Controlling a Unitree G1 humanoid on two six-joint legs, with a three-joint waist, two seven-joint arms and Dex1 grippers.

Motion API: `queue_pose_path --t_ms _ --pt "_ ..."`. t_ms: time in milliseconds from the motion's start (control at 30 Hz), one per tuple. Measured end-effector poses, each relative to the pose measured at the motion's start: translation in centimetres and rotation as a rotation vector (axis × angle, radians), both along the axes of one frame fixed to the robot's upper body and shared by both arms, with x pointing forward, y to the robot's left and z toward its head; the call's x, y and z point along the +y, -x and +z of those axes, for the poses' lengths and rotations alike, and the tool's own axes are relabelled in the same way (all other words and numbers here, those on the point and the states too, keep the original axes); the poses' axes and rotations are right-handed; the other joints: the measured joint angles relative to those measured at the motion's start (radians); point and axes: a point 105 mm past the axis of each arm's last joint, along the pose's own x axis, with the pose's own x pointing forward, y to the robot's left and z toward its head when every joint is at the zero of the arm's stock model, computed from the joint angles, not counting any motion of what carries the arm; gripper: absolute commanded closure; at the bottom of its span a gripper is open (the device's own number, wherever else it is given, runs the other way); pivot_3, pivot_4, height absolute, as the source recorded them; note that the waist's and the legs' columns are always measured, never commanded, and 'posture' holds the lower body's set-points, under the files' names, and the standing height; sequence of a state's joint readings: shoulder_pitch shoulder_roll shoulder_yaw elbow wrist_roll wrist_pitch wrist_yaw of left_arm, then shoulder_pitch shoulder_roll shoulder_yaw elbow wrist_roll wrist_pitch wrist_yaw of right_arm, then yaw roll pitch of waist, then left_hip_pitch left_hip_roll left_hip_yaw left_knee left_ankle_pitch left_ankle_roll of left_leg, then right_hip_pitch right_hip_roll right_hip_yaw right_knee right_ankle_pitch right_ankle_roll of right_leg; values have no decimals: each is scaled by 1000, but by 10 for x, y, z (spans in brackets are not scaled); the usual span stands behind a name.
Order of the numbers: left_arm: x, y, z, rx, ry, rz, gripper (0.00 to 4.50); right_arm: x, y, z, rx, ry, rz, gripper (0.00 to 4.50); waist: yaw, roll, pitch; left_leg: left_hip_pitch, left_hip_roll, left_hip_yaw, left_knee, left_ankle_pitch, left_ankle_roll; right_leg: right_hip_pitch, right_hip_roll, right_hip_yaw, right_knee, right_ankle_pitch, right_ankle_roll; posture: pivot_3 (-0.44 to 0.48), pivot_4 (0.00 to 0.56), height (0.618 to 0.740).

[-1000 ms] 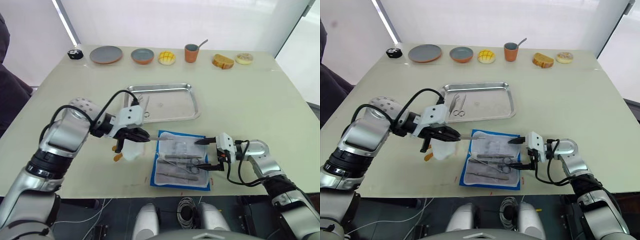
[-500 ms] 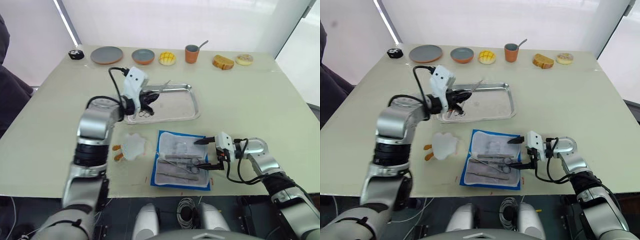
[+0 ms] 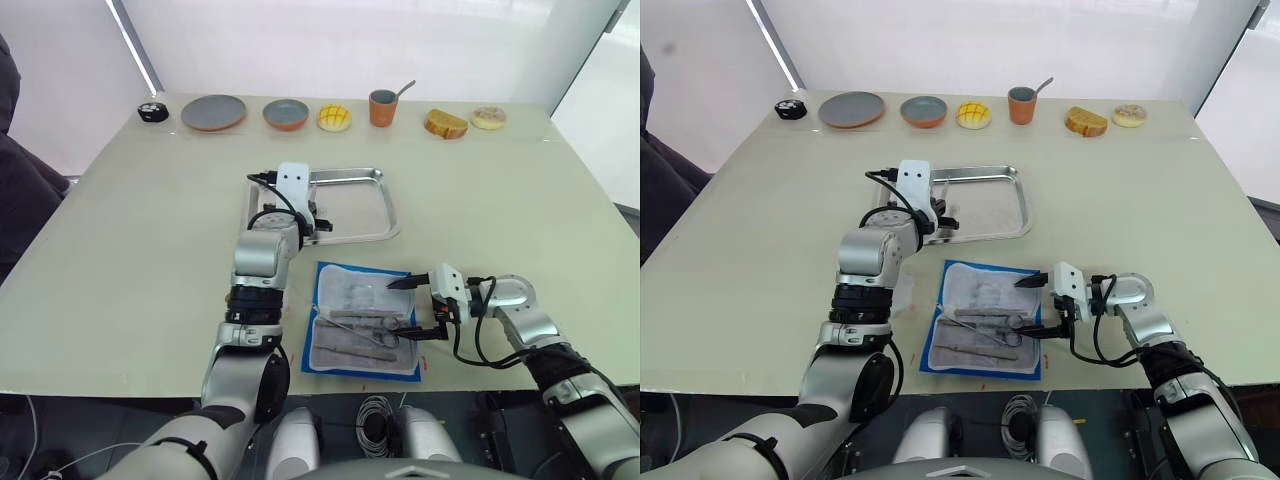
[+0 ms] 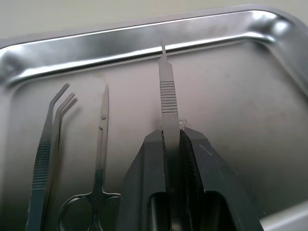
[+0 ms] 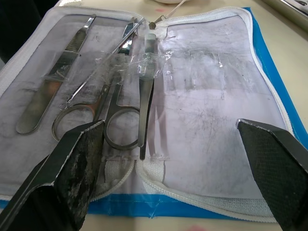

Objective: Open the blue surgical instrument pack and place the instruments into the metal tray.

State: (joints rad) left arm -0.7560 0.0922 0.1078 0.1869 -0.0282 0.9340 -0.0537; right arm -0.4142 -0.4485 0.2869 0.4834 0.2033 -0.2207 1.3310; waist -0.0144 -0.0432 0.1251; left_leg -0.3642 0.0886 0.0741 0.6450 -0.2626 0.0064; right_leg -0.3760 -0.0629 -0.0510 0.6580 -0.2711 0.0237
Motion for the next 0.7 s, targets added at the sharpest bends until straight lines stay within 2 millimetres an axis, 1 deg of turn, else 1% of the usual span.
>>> queue_pose_path --t_ms 33,100,300,700 --pt "3 -1 -5 12 -11 23 4485 0 0 0 0 1 -1 0 0 0 0 0 0 0 0 0 0 0 0 0 0 0 0 0 150 740" --pt "3 -1 -7 22 -9 36 4485 0 0 0 -1 1 -1 0 1 0 0 0 0 0 0 0 0 0 0 0 0 0 0 0 150 740" --pt "2 -1 -8 18 -4 51 4485 0 0 0 -2 1 -2 0 1 0 0 0 0 0 0 0 -1 0 0 0 0 0 0 0 150 740" --pt "7 0 -13 44 17 79 4485 0 0 0 -2 1 -2 0 1 0 0 0 0 0 -1 0 -1 0 -1 -1 0 0 0 0 150 740"
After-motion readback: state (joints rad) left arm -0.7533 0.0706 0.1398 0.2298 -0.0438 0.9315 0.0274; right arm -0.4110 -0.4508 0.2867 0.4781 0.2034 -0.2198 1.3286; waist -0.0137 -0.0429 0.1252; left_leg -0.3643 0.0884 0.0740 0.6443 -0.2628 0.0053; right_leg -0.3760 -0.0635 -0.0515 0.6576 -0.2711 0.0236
